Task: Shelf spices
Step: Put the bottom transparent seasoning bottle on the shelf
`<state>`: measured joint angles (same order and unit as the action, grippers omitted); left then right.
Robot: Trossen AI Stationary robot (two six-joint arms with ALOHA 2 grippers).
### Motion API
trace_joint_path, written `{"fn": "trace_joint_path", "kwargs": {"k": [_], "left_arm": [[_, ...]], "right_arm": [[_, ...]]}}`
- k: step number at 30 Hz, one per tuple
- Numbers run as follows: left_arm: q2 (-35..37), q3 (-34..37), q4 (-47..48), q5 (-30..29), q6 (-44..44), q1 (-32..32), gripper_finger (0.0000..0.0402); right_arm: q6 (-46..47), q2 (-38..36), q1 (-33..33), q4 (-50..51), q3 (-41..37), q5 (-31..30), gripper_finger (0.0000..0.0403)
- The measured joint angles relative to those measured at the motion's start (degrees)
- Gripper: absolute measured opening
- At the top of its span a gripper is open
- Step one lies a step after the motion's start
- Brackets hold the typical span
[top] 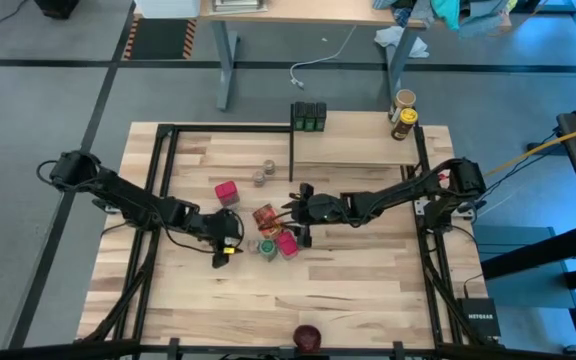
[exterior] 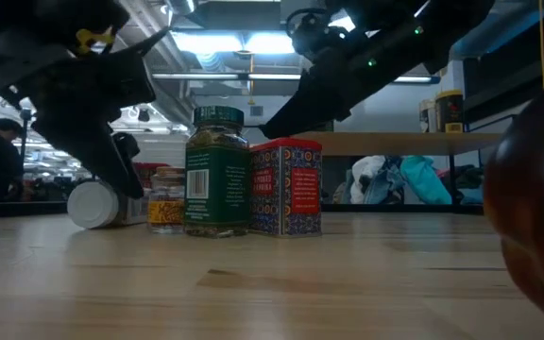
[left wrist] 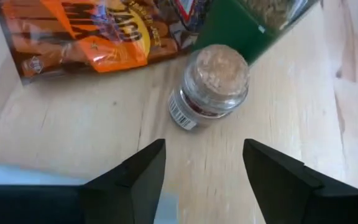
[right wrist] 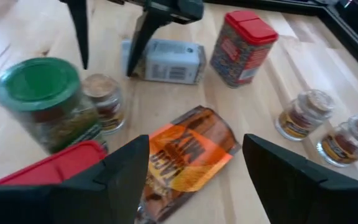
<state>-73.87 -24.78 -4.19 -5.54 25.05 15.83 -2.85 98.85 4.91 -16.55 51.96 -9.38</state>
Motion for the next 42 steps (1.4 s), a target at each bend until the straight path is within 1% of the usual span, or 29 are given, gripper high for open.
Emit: {"fn": "trace_joint_path", "kwargs": {"k": [4,6,11,15,18,22,28,32,37,39,42], "left_arm": [[-0.99,0.4,-2.82,-7.45,0.36,2.25,0.021],[-2.61,0.42,-4.67,-9.09,-0.23,3.04,0.021],[-7.48,0.4,-9.87,-9.42,-1.89,4.65,0.021],[-10.85,0.25,-12.95,-12.37,-3.24,5.15,0.021],[-12.93,0.15,-16.08,-12.72,-3.63,5.17,0.021],[-13.57,0.57,-19.23,-12.16,-5.22,5.16,0.021],[-14.48,0.46,-21.26,-14.36,-5.83,4.73,0.021],[-15.51,0.44,-24.47,-15.44,-6.43,4.75,0.021],[-16.11,0.41,-25.52,-16.51,-7.19,4.44,0.021],[-16.13,0.42,-25.48,-16.49,-8.59,3.86,0.021],[-16.1,0.42,-27.84,-15.6,-8.74,2.36,0.021]], "right_arm": [[1.11,0.0,1.01,-0.29,0.0,-0.24,0.0264],[2.3,0.0,1.8,-0.25,0.0,-0.35,0.0264],[2.54,0.02,3.57,0.13,0.0,-0.67,0.0264],[2.43,0.02,4.28,0.1,0.0,-2.1,0.0264],[2.45,0.27,4.22,-0.9,-0.02,-2.55,0.0264],[2.23,1.0,4.09,-1.31,-0.07,-2.61,0.0264],[2.21,1.2,4.09,-1.63,-0.07,-2.74,0.0264],[2.21,1.2,4.09,-1.64,-0.07,-2.87,0.0264],[2.39,1.22,4.09,-1.4,-0.07,-2.91,0.0264],[2.39,1.22,4.09,-1.52,-0.07,-3.36,0.0264],[2.28,1.22,4.09,-1.36,-0.07,-4.3,0.0264]]}}
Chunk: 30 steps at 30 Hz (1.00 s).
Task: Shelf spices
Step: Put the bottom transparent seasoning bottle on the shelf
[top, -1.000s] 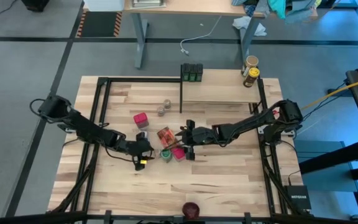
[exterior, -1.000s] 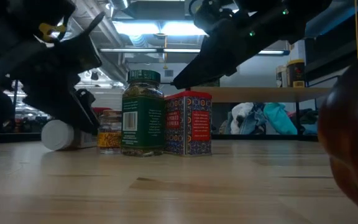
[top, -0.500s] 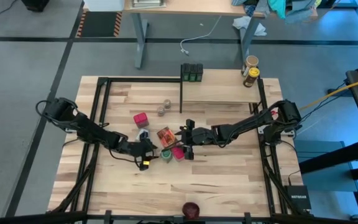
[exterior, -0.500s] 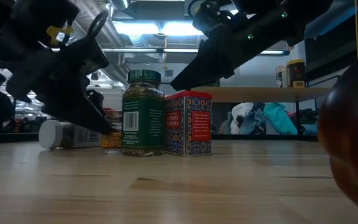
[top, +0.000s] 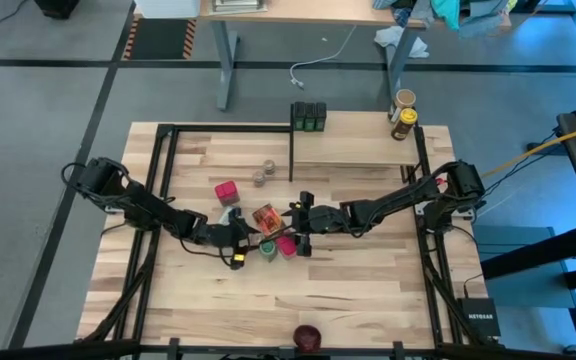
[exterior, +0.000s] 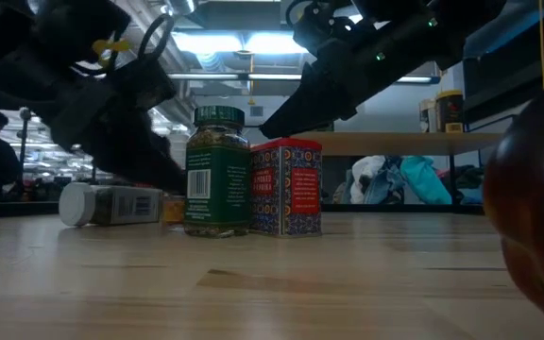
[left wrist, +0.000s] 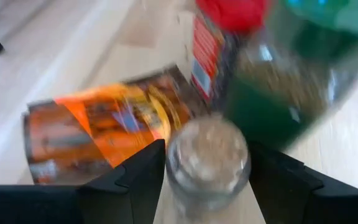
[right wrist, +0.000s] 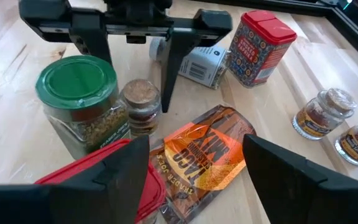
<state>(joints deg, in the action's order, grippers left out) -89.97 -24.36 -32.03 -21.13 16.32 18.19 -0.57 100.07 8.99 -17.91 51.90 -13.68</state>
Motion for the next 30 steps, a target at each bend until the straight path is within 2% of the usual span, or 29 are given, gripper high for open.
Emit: {"fn": "trace_joint_path", "kwargs": {"k": [4,10,17,26,30], "left_arm": [[-0.01,0.0,-0.31,1.45,-0.07,-0.67,0.0206],[-0.01,0.0,-1.67,0.62,-0.74,-1.74,0.0166],[0.56,0.0,-1.25,-0.74,-0.86,-2.24,0.0166],[10.41,-0.12,2.71,-1.33,-1.99,-3.03,0.0169],[15.89,-2.22,8.96,-3.11,-2.01,-4.08,0.017]], "right_arm": [[-1.21,0.0,0.0,-0.19,0.0,-0.36,0.0264],[-1.23,0.0,0.0,-0.22,0.0,-0.38,0.0264],[-1.25,-0.93,0.79,0.65,0.0,-2.06,0.0264],[-0.63,-10.45,3.95,13.91,0.07,-16.13,0.0264],[1.05,-15.06,4.6,20.08,0.07,-19.39,0.0264]]}}
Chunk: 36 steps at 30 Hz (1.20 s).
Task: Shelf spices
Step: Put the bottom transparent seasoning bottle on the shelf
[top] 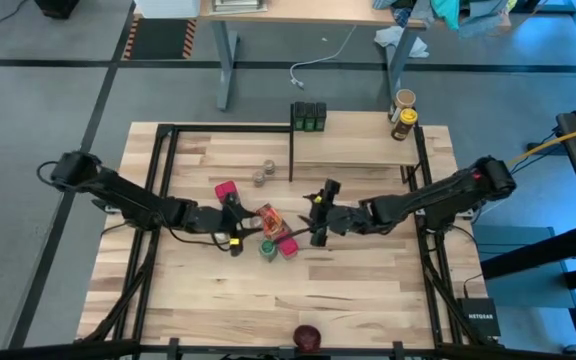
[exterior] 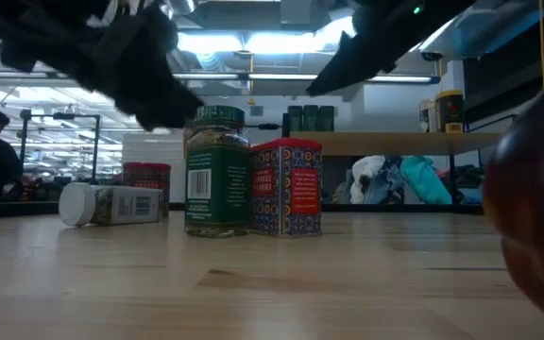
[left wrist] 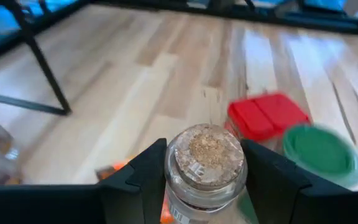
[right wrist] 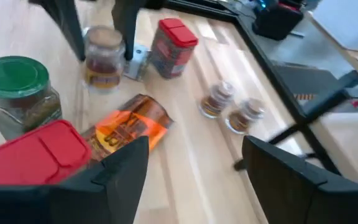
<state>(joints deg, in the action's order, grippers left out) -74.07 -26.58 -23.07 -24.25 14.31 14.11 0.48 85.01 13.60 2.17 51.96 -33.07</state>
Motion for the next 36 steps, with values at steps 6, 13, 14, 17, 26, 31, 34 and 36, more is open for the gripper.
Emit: {"fn": "trace_joint_path", "kwargs": {"k": [6,13,14,17,26,31,34,36], "left_arm": [[4.95,-5.85,3.16,-1.91,-6.52,-2.02,0.0171],[2.86,-13.34,4.69,-2.04,-10.9,-6.91,0.0172],[1.94,-14.42,4.69,-2.01,-11.73,-7.7,0.0172],[-1.0,-18.38,4.51,-2.03,-13.55,-10.15,0.0172],[-16.12,-33.25,4.46,4.14,-16.76,-18.32,0.0172],[-24.23,-40.34,4.59,6.36,-17.59,-23.31,0.0172],[-27.25,-42.98,5.15,7.58,-17.54,-25.94,0.0172],[-28.57,-44.71,5.1,7.66,-17.51,-27.75,0.0172]], "right_arm": [[7.12,-6.32,0.05,9.93,0.0,-0.45,0.0264],[13.37,-12.99,0.03,19.51,0.0,-8.85,0.0264],[14.14,-13.99,0.03,21.11,0.0,-10.21,0.0264],[15.63,-16.77,0.01,24.46,0.0,-14.31,0.0264],[15.58,-24.61,-0.12,30.66,0.0,-19.52,0.0264],[15.78,-28.7,-0.11,35.27,0.0,-21.61,0.0264],[15.96,-30.4,-0.12,36.4,0.0,-21.87,0.0264],[15.49,-31.14,-0.12,36.7,0.0,-22.2,0.0264]]}}
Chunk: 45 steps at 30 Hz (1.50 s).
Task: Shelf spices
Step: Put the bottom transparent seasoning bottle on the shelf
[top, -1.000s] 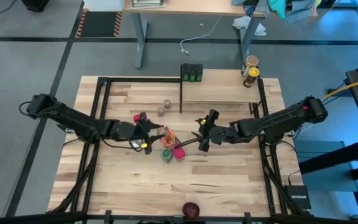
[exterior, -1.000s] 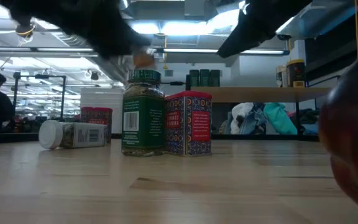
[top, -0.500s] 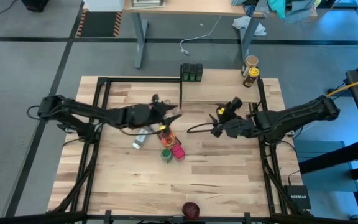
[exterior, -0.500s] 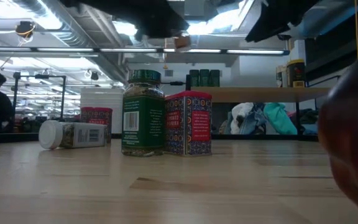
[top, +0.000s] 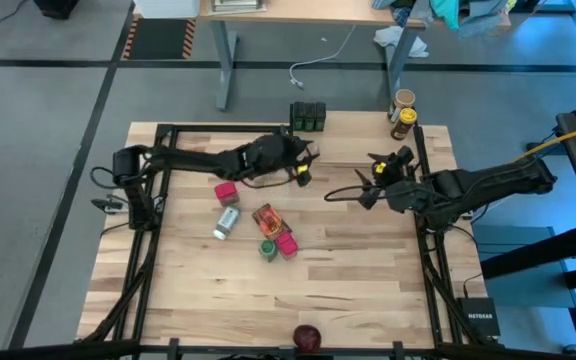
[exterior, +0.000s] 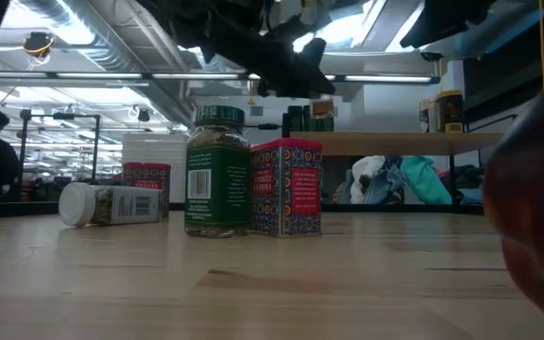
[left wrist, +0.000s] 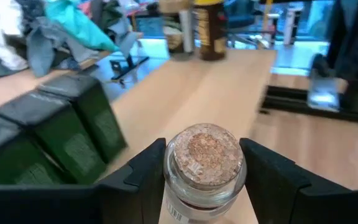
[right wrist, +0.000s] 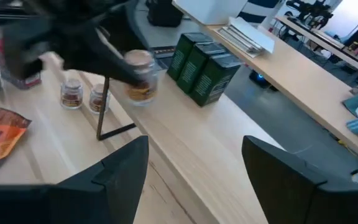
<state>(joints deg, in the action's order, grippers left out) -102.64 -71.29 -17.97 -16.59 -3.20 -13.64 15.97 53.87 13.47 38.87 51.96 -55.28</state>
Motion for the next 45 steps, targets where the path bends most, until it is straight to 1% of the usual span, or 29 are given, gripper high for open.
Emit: {"fn": "trace_joint_path", "kwargs": {"k": [5,9,13,19,25,30,33,39,42,45], "left_arm": [[-0.47,-3.12,5.44,0.1,0.15,-4.09,0.0172],[-0.54,-3.17,8.45,0.4,0.26,-6.32,0.0172],[-0.51,-3.17,10.48,2.36,1.49,-7.95,0.0172],[-0.54,-3.14,10.61,2.58,2.17,-8.88,0.0173],[-0.54,-3.14,12.65,2.72,2.8,-8.86,0.0173],[-0.51,-3.14,12.89,2.66,1.67,-8.88,0.0173],[-0.49,-3.14,12.89,2.61,0.87,-8.86,0.0186],[-0.47,-3.08,13.31,2.26,0.53,-8.52,0.023],[0.05,-3.08,12.29,2.26,-0.29,-8.08,0.0239],[0.95,-3.08,12.36,2.41,-1.36,-7.83,0.0239]], "right_arm": [[-1.03,-0.48,0.0,0.1,0.0,-1.06,0.0264],[-1.17,-0.51,0.0,0.11,0.0,-0.87,0.0264],[-1.21,-0.51,0.0,0.02,0.0,-0.89,0.0264],[-0.97,-0.36,0.0,-0.17,0.0,-0.81,0.0264],[0.04,-0.35,0.0,-0.14,0.0,-0.58,0.0264],[0.06,-0.35,0.0,-0.13,0.0,-0.49,0.0264],[0.06,-0.35,0.0,-0.13,0.0,-0.34,0.0264],[0.06,-0.35,0.0,-0.13,0.0,-0.58,0.0264],[0.06,-0.35,0.0,-0.13,0.0,-0.58,0.0264],[-0.07,-0.35,0.02,0.07,0.0,-0.54,0.0264]]}}
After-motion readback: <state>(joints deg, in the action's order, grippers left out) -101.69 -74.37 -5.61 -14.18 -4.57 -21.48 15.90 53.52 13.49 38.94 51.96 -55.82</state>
